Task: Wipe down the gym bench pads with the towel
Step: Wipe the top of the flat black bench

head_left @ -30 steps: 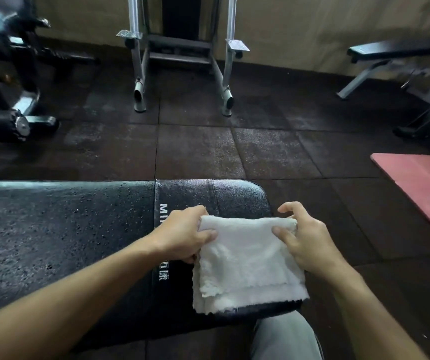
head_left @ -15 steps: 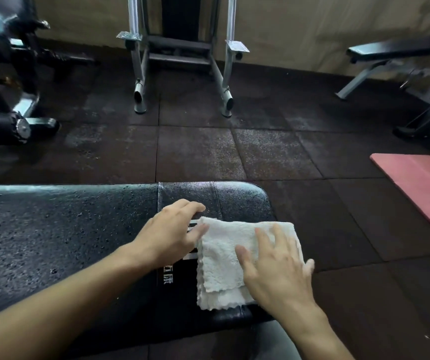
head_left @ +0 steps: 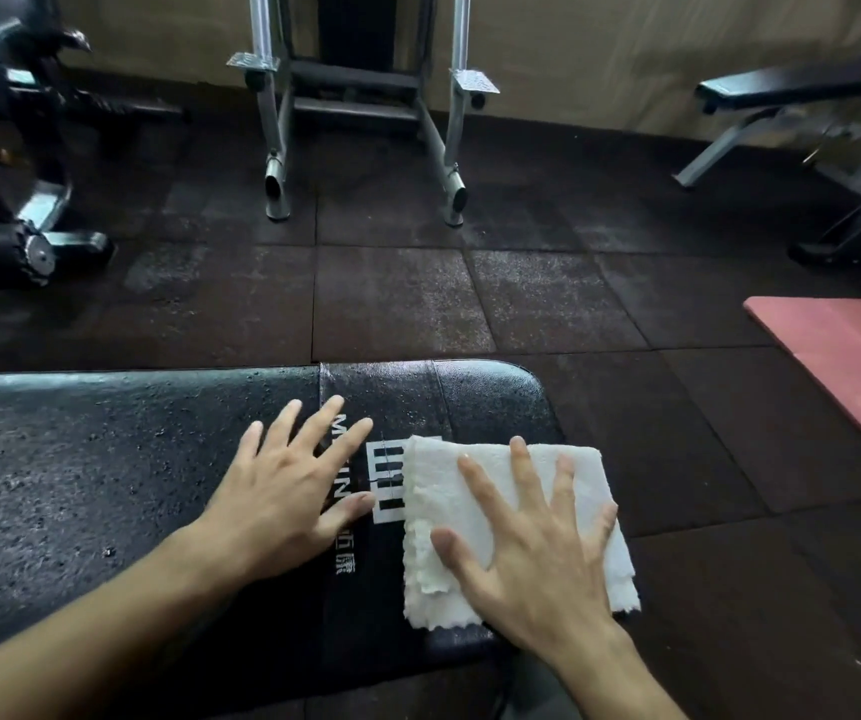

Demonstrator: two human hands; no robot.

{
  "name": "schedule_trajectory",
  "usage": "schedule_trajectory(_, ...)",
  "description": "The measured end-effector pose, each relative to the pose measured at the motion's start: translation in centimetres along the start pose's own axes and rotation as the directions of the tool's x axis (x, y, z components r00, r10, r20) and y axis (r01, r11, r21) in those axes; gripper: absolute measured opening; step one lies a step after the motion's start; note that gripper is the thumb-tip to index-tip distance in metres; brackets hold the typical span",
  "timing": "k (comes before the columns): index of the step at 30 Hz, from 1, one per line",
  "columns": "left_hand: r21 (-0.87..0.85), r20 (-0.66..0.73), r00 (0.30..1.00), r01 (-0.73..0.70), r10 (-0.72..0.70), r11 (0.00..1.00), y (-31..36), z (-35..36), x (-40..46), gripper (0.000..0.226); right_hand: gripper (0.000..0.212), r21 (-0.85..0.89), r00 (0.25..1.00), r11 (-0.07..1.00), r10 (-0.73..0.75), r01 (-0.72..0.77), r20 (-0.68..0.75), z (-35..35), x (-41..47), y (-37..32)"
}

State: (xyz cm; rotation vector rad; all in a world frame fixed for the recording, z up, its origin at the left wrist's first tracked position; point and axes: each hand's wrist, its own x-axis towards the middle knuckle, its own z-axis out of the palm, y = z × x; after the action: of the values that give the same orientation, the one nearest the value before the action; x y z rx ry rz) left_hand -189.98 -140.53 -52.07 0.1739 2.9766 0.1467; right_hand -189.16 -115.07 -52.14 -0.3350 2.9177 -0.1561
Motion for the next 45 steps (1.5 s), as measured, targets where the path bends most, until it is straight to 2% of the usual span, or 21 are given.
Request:
schedule_trajectory(2, 0.023, 0.079, 0.993, 0.086, -0.088, 0.996, -1.3, 0.7, -0.5, 0.095, 0.078, -0.011, 1.000, 1.000, 0.003, -0.003, -0.013, 0.2, 0.2, -0.3)
schedule_trajectory(8, 0.001, 0.063, 0.984, 0.165, -0.165, 0.986, -3.1, 0.5, -0.1, 0.096, 0.079, 0.018, 0.999, 1.000, 0.016, -0.015, -0.032, -0.2, 4.1, -0.5)
schedule_trajectory(13, -0.009, 0.056, 0.973, 0.223, -0.222, 0.975, -3.6, 0.3, 0.5, 0.104, 0.078, 0.014, 0.999, 0.999, -0.048, 0.048, -0.017, -0.9, 7.9, -0.8)
schedule_trajectory(19, -0.017, 0.048, 0.974, 0.221, -0.220, 0.975, -3.3, 1.2, -0.2, 0.096, 0.076, -0.035, 0.996, 0.997, -0.068, 0.066, -0.061, 0.4, 2.8, -0.3)
schedule_trajectory(27, -0.019, 0.036, 0.968, 0.250, -0.249, 0.968, -2.9, 1.7, 0.1, 0.096, 0.080, 0.000, 0.995, 0.996, -0.090, 0.090, -0.033, -0.6, 8.2, -1.3)
schedule_trajectory(35, -0.056, 0.031, 0.965, 0.262, -0.261, 0.963, -2.7, 1.7, -0.3, 0.097, 0.078, -0.053, 0.992, 0.991, -0.122, 0.120, -0.034, 0.5, 0.8, 0.2)
schedule_trajectory(41, -0.063, 0.064, 0.961, 0.273, -0.269, 0.960, -2.9, 1.3, -0.1, 0.092, 0.079, -0.005, 0.993, 0.993, -0.118, 0.118, 0.008, -0.7, 4.2, -0.4)
schedule_trajectory(45, -0.059, 0.032, 0.967, 0.256, -0.254, 0.965, -2.9, 1.6, -0.6, 0.094, 0.076, -0.030, 0.990, 0.992, -0.121, 0.119, -0.076, 1.1, -0.2, 0.3)
